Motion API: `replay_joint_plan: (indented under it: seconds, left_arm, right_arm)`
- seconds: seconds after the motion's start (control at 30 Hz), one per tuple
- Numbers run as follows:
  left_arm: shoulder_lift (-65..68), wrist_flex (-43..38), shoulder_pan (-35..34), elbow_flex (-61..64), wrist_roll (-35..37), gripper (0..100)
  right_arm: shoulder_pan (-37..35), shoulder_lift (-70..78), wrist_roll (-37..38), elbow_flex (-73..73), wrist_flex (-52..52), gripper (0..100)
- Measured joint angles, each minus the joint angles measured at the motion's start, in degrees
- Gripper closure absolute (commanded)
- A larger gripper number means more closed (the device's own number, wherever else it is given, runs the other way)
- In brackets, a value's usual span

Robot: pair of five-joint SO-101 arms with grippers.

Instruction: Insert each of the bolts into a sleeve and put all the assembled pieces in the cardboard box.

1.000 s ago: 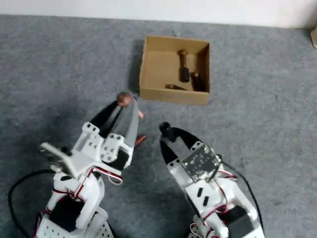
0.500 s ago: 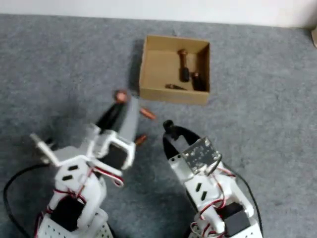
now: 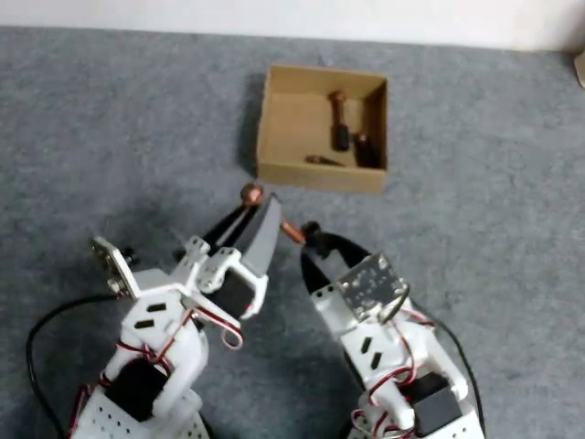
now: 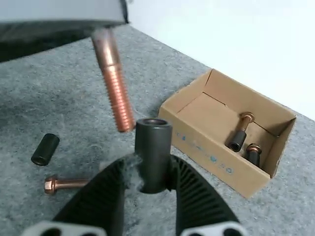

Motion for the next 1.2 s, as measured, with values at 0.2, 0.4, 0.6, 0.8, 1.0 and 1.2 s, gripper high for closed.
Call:
replay_joint_plan:
  seconds: [0.2,0.4,0.6,0.8,1.0,1.2]
  left_arm:
    - [-0.09,0.00,0.26,0.00,0.26,100]
    - [-0.09,0.00,0.26,0.00,0.35,100]
    - [-0.09,0.00,0.35,0.00,-0.79,100]
    - [-0.18,0.00,0.35,0.79,-3.16,100]
    - [-0.18,0.00,0.35,1.23,-3.43,100]
    - [-0.18,-1.23,0.35,1.32,-3.43,100]
  right_arm:
    - [-3.60,0.00,-0.09,0.00,1.49,99.4]
    - [-3.87,0.00,-0.09,0.00,1.67,99.4]
    - [-3.87,0.00,-0.09,0.00,1.67,99.4]
    - [-3.87,0.09,-0.09,0.00,1.67,99.4]
    - [-3.87,0.09,-0.09,0.00,1.76,99.4]
    - [-4.13,0.09,-0.09,0.00,1.76,99.4]
